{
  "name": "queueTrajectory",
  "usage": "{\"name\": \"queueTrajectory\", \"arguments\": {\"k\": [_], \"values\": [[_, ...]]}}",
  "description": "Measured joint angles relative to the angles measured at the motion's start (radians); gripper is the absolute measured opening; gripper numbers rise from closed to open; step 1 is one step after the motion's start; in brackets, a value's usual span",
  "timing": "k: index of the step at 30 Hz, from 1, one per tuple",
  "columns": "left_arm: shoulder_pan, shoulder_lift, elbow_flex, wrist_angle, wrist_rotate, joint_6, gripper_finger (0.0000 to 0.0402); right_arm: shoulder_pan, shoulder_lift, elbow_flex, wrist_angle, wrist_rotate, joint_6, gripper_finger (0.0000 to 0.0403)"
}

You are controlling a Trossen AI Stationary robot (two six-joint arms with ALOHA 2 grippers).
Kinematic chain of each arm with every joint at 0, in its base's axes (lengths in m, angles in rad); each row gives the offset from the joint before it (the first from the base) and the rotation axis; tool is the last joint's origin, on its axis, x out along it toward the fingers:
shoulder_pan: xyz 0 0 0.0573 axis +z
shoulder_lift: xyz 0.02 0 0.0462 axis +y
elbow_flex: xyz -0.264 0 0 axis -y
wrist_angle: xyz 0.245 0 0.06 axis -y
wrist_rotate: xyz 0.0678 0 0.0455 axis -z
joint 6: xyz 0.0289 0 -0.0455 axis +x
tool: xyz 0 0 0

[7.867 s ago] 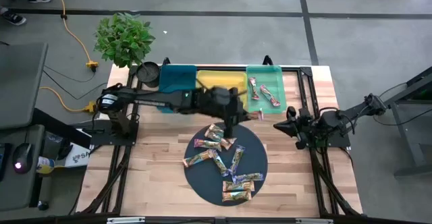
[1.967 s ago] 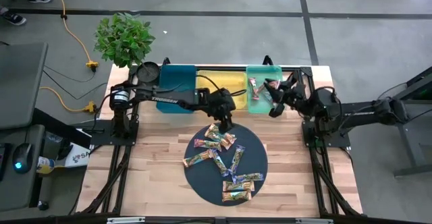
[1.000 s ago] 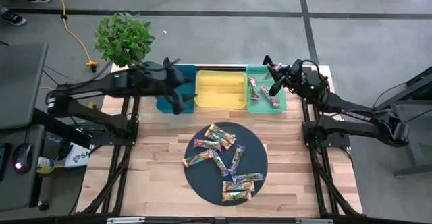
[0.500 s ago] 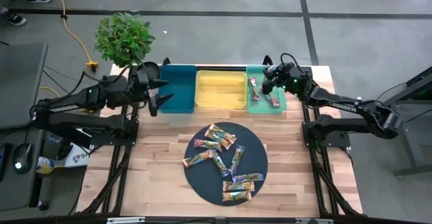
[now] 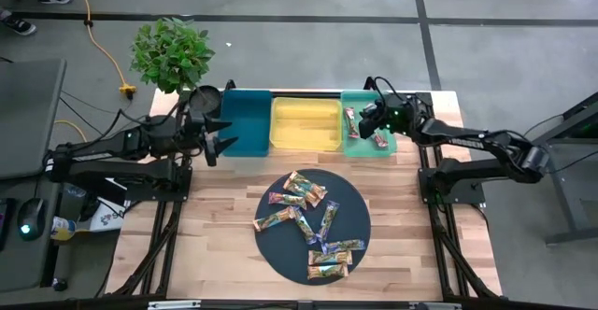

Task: Pick and place Granola Bars by type
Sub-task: Put the red granola bar into the green bin

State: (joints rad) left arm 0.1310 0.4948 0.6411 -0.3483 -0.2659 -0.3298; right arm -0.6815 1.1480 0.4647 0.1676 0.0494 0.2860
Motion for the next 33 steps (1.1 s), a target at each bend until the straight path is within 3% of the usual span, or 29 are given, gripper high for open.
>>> {"name": "queueTrajectory", "arguments": {"k": [7, 24, 33], "values": [[0.000, -0.021, 0.000, 0.002, -0.036, 0.034, 0.0282, 0.001, 0.036, 0.000, -0.125, -0.024, 0.009, 0.0087], [0.000, -0.022, 0.000, 0.002, -0.042, 0.037, 0.0282, -0.027, 0.158, 0.000, -0.087, -0.049, 0.064, 0.0089], [0.000, -0.022, 0.000, 0.002, -0.045, 0.037, 0.0282, -0.031, 0.153, 0.015, -0.004, -0.017, 0.048, 0.0141]]}}
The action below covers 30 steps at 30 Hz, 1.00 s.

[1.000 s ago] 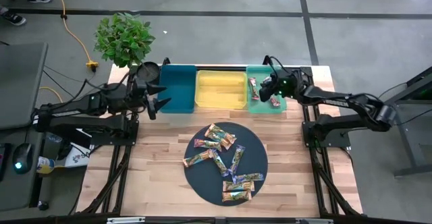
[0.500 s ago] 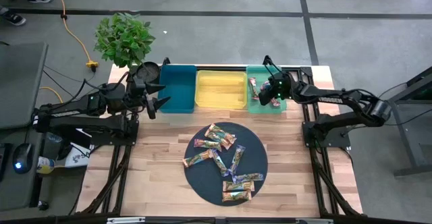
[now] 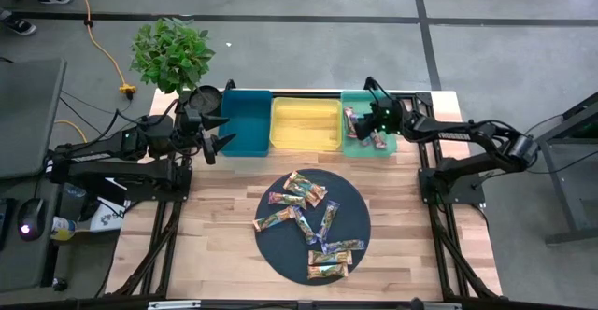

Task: Pick and place Granola Bars by type
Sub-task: Put the red granola bar into the green bin

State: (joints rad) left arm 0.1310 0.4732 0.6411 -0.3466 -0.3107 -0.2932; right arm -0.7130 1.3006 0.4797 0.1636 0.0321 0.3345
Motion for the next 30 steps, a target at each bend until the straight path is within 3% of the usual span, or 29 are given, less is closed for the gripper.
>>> {"name": "queueTrajectory", "arguments": {"k": [7, 10, 18, 30], "values": [[0.000, 0.000, 0.000, 0.000, 0.000, 0.000, 0.0282, -0.001, 0.000, 0.117, -0.013, 0.010, -0.092, 0.0205], [0.000, 0.000, 0.000, 0.000, 0.000, 0.000, 0.0282, 0.000, 0.000, 0.204, -0.019, -0.058, -0.130, 0.0221], [0.000, 0.000, 0.000, -0.007, -0.022, 0.000, 0.0282, 0.089, 0.000, 0.481, -0.149, -0.302, -0.230, 0.0224], [0.000, 0.000, 0.000, -0.021, -0.023, 0.000, 0.0282, 0.361, 0.000, 0.831, -0.544, -0.286, -0.318, 0.0222]]}}
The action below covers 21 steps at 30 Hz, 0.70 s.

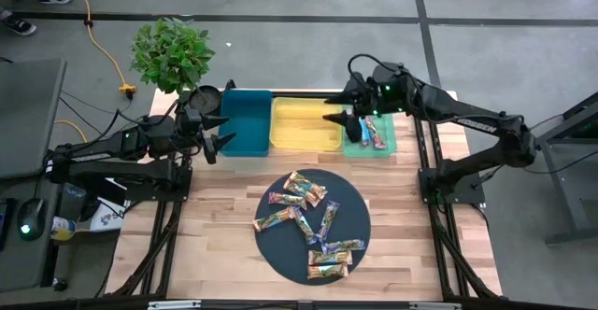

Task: Pick and place Granola Bars by type
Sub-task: Put the red granola bar into the green bin

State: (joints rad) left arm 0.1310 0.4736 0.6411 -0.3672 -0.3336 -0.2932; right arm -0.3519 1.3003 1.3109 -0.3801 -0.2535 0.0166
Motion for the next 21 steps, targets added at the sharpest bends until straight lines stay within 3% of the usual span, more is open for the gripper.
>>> {"name": "queueTrajectory", "arguments": {"k": [12, 21], "values": [[0.000, 0.000, 0.000, -0.002, 0.008, -0.003, 0.0282, 0.270, 0.000, 0.068, -0.268, 0.095, 0.070, 0.0221], [0.000, 0.000, 0.000, -0.002, 0.009, -0.003, 0.0282, 0.315, -0.044, 0.066, -0.296, 0.124, 0.187, 0.0204]]}}
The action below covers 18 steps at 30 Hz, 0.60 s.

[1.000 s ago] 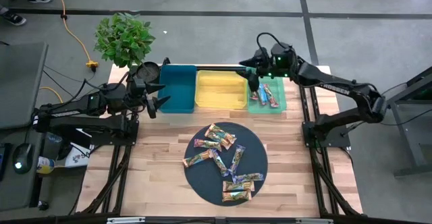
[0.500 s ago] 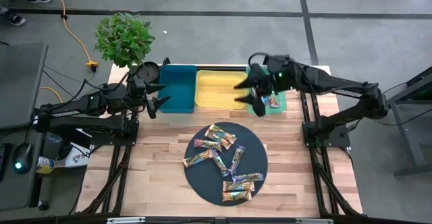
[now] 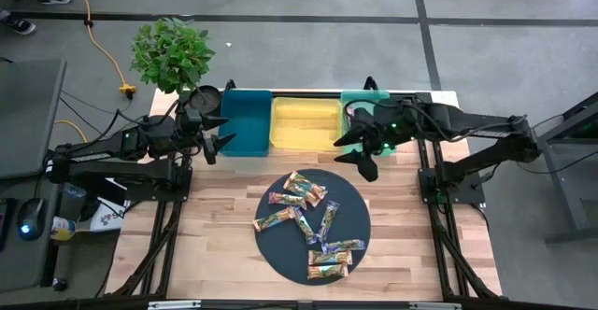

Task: Pick and place Granola Bars by type
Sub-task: Put the red granola bar into the green bin

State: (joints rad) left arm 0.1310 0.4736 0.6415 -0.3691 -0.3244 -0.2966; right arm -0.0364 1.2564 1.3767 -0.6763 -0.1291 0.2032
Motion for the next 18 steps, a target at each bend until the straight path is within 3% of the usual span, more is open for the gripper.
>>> {"name": "queueTrajectory", "arguments": {"k": [7, 18], "values": [[0.000, 0.000, 0.000, 0.000, 0.001, 0.001, 0.0282, 0.010, -0.149, -0.146, 0.006, 0.020, 0.109, 0.0201], [0.000, 0.000, 0.000, 0.009, 0.023, 0.003, 0.0282, 0.097, -0.533, -0.554, 0.253, 0.177, 0.246, 0.0201]]}}
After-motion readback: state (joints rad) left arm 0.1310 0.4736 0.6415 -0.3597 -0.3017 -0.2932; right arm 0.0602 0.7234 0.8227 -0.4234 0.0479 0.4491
